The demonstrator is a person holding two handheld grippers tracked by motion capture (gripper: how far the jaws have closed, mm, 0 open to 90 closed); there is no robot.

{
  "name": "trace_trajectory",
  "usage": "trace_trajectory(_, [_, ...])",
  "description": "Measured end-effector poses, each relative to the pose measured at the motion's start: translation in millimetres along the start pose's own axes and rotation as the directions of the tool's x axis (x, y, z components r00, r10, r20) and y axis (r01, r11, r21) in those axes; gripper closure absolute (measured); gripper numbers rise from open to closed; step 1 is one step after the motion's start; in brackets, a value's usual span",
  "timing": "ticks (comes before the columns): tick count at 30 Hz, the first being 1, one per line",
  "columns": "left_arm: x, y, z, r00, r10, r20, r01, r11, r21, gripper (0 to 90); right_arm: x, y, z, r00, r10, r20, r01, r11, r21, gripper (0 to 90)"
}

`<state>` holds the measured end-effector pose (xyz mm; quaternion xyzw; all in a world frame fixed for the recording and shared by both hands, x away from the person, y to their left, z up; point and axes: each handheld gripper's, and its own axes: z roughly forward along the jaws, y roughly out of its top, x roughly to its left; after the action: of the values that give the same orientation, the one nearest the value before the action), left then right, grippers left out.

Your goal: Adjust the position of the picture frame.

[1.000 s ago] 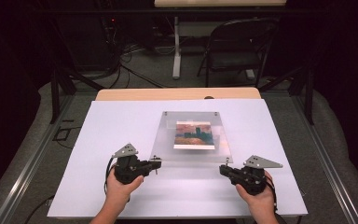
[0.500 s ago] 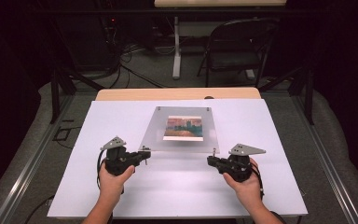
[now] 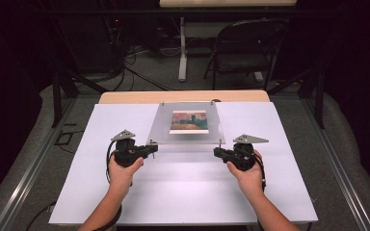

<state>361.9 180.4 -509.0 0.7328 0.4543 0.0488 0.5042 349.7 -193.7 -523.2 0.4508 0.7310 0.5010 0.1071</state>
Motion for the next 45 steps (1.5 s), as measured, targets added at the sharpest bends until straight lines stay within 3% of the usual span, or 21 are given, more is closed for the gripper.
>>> trace_trajectory(5, [3.4,-16.6,6.9,1.0000,0.003,-0.002,-0.003,0.9994,0.035,83.3,-1.0,-14.3,6.9,0.9998,0.018,0.009,-0.018,0.999,0.041,83.8])
trace_trajectory(11, [2.8,-23.7,10.3,0.9998,0.012,-0.019,-0.011,0.9986,0.051,83.2,-0.3,-21.4,11.9,0.9992,-0.009,0.040,0.006,0.997,0.080,83.7])
trace_trajectory(19, [2.1,-25.1,10.0,0.9993,0.029,-0.024,-0.028,0.9974,0.066,83.4,-3.9,-22.3,17.0,0.9984,-0.031,0.047,0.027,0.996,0.082,84.0])
trace_trajectory(23, [6.6,-26.7,9.8,0.9995,0.010,-0.030,-0.008,0.9982,0.060,83.1,-2.8,-22.4,20.0,0.9985,-0.037,0.040,0.033,0.996,0.086,84.2])
trace_trajectory(35, [9.7,-31.5,11.9,0.9992,0.009,-0.039,-0.006,0.9973,0.073,82.5,-0.3,-26.1,23.4,0.9988,-0.027,0.042,0.022,0.994,0.107,84.1])
trace_trajectory(45, [8.6,-36.5,17.1,0.9964,0.042,-0.074,-0.034,0.9928,0.115,82.4,-1.1,-28.8,21.7,0.9978,-0.041,0.051,0.036,0.995,0.094,82.5])
